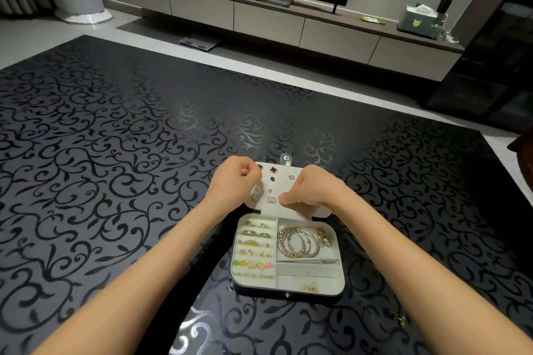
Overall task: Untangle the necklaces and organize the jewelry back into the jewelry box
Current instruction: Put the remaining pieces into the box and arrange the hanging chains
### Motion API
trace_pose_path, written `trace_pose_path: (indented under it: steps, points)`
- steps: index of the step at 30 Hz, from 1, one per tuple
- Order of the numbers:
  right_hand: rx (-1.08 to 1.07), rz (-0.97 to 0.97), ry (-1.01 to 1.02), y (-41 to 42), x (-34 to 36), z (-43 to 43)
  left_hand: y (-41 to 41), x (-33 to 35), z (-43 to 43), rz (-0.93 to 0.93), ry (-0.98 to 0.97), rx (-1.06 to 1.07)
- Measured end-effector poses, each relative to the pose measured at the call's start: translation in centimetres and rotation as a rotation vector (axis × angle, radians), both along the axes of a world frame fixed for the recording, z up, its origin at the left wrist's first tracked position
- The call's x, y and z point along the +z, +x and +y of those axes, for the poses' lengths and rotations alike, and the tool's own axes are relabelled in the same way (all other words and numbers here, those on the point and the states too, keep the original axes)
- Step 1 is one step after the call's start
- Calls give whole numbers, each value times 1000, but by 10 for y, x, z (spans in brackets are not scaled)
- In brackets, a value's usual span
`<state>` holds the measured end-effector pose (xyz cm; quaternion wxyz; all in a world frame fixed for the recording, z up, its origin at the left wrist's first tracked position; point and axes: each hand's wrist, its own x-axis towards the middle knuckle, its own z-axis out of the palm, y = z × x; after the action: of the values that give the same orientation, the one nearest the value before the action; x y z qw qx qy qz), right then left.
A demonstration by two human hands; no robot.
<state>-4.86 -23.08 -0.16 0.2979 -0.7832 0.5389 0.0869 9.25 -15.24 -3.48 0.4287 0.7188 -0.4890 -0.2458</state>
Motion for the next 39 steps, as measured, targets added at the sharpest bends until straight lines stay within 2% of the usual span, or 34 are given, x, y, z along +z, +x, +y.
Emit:
trace_pose_path:
  steps: [8,17,23,27,31,33,37,39]
  points:
    - [-41,-5,64,5,1,-1,0,5,10,72,31,-1]
    - [6,6,125,8,11,-6,-10,10,8,134,41,26]
    - [16,72,58,10,2,-6,-12,10,9,156,45,43]
    - [-13,93,-59,3,-3,-6,-13,12,10,145,49,34]
    - [43,134,-166,7,1,0,-5,12,12,147,52,54]
    - [39,45,-129,5,5,-2,-2,10,12,143,54,64]
    - [-94,-283,-112,-24,20,-7,-2,14,17,120,66,40]
    - [-98,-320,-103,-46,27,1,-2,22,20,108,76,-4]
